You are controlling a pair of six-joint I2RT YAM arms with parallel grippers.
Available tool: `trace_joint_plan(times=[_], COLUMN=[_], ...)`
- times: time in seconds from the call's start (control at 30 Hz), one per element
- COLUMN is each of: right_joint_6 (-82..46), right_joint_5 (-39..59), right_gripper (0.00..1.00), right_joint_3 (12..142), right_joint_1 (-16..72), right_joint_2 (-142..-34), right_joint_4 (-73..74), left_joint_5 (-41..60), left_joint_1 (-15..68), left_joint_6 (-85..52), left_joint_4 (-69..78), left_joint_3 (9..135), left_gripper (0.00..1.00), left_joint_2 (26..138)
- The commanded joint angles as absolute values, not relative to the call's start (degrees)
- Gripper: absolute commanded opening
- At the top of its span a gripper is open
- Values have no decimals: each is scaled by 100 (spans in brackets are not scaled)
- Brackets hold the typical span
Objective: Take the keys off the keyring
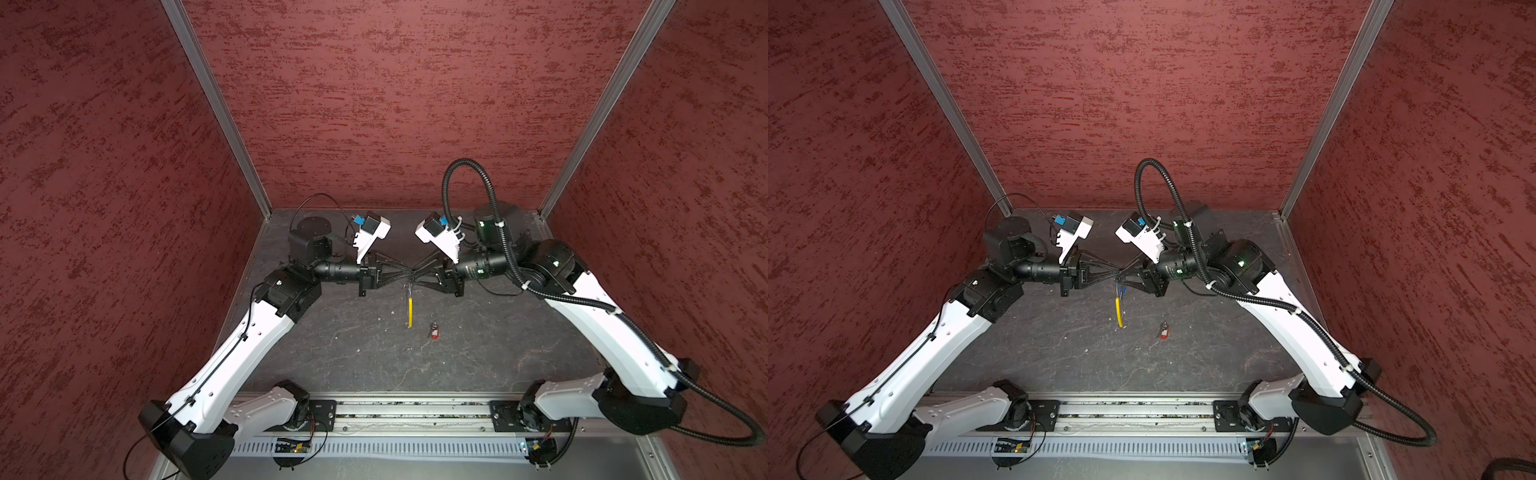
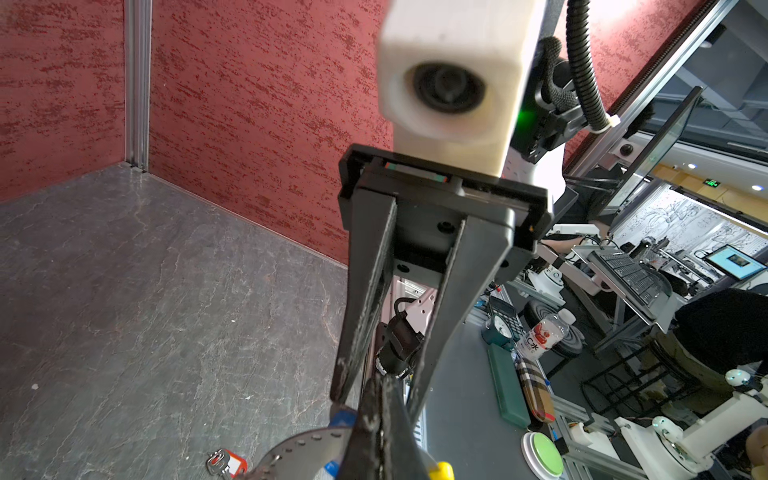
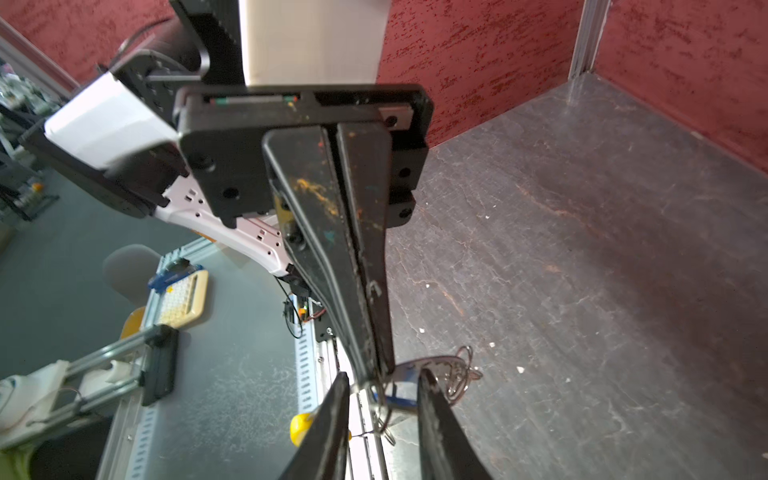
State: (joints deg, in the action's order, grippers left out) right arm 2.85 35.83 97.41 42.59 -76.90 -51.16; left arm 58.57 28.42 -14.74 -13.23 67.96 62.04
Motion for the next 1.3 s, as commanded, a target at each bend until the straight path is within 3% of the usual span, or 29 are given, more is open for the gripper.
trace_joint_plan(times=[0.0, 0.2, 0.5, 0.7, 1.03, 1.27], right_joint_6=[167, -471, -1062, -1136, -1172, -1151], right_joint_5=[3053, 2808, 3500, 3627, 4201, 4297], right_gripper=[41, 50, 54, 57, 55, 44], right_joint_3=[9245, 7464, 6786, 6739, 6801, 6829], right_joint_1=[4286, 4289, 4289, 4284, 4284, 4286], right_joint_2=[-7140, -6045, -5985, -6103, -6342, -6377], right_joint_4=[-4144, -1602, 85, 230, 278, 234], left_joint_5=[5669, 5312, 5265, 5446, 5661, 5591], left_joint_1=[2751, 2742, 2804, 2821, 2934, 2931], left_joint_6=[-1959, -2420, -3180, -3658, -3737, -3639], left_joint_4=[-106, 1117, 2596, 3407, 3440, 3294], left_joint_3=[6556, 6071, 5706, 5595, 5666, 5682], left_gripper=[0, 0, 0, 0, 0, 0], left_joint_2=[5896, 5617, 5660, 5776, 5827, 5786])
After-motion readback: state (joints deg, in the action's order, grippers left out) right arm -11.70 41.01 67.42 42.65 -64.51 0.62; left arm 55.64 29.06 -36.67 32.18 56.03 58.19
